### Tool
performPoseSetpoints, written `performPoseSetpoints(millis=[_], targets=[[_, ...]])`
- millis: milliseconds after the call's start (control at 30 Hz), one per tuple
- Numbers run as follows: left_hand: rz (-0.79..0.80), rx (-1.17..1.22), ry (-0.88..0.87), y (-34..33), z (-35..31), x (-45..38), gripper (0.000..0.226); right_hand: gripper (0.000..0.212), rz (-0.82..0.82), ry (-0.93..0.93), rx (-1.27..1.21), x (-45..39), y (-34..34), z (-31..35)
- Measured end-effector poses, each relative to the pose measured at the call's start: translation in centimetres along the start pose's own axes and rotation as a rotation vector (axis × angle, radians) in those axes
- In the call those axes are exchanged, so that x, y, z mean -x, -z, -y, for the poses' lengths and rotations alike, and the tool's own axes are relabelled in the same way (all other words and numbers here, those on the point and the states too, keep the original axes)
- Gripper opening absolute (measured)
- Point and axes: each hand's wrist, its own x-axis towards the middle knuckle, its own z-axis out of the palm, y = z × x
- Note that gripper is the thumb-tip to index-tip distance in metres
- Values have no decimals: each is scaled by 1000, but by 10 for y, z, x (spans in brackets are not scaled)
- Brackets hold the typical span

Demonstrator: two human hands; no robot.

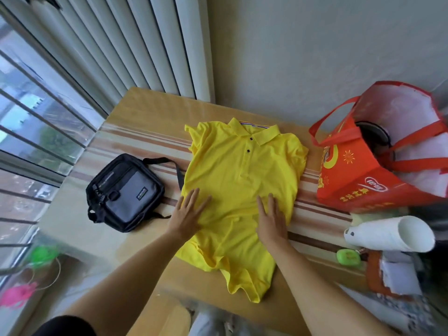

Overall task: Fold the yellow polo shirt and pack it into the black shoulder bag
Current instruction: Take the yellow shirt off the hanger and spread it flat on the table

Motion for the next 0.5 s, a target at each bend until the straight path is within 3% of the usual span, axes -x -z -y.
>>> performPoseSetpoints(millis=[133,233,367,500], targets=[[-115,107,133,-19,-19,51,70,71,-129,-13,-35,46,-17,20],[-61,132,205,-35,-22,77,70,57,-176,-152,-71,83,-35,23],[79,1,74,-54,-14,87,83,60,-121,-90,-43,112,-62,17],[33,-99,59,-55,-8,88,51,64,-182,61,0,117,-71,6]])
